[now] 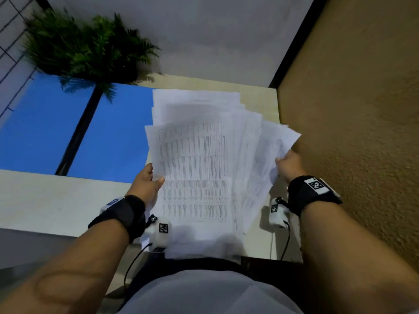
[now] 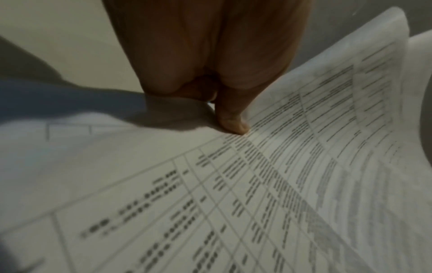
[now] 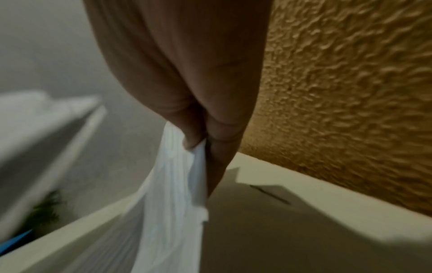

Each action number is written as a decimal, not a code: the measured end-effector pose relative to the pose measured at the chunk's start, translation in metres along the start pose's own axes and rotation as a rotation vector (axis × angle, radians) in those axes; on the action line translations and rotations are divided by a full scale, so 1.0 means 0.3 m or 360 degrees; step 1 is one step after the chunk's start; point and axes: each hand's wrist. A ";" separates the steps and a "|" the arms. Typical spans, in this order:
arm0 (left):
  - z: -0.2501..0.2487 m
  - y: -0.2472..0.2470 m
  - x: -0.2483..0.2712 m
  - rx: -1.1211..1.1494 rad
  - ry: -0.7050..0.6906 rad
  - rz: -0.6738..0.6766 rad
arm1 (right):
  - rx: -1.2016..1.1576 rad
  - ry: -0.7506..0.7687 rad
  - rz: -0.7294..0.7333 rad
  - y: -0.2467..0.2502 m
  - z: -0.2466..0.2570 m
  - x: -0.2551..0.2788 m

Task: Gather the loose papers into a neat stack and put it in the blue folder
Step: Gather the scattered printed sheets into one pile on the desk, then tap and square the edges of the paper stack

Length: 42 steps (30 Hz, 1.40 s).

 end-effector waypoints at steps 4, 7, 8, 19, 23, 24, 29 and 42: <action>-0.045 -0.045 -0.036 -0.0026 0.0034 0.0104 | 0.0051 -0.0167 0.0212 -0.029 -0.077 0.093; -0.006 -0.114 -0.069 -0.0412 0.0065 0.0129 | -0.0168 -0.0316 0.0223 -0.086 -0.145 0.119; 0.016 -0.134 -0.079 -0.0584 0.0105 0.0097 | -0.0319 -0.0398 0.0200 -0.096 -0.171 0.116; 0.038 -0.258 -0.008 -0.0936 0.0242 0.0301 | -0.0476 -0.0235 0.0425 -0.094 -0.150 0.200; -0.091 -0.192 0.027 -0.0020 0.0044 0.0474 | -0.0683 0.0024 0.0598 -0.017 -0.002 0.248; -0.147 -0.177 0.026 0.0027 -0.0072 0.0527 | -0.0751 0.0105 0.0622 0.002 0.041 0.266; -0.434 -0.178 0.035 0.0044 -0.0515 0.0274 | -0.1008 0.0523 0.0453 0.022 0.226 0.327; -0.488 -0.192 0.066 0.0044 -0.0762 0.0321 | -0.1136 0.0689 0.0304 0.033 0.214 0.343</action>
Point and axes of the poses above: each hand's wrist, its own x-axis away from the middle knuckle, its own y-axis out of the back of the hand, z = x × y, and after that the axes turned 7 degrees about -x, right-handed
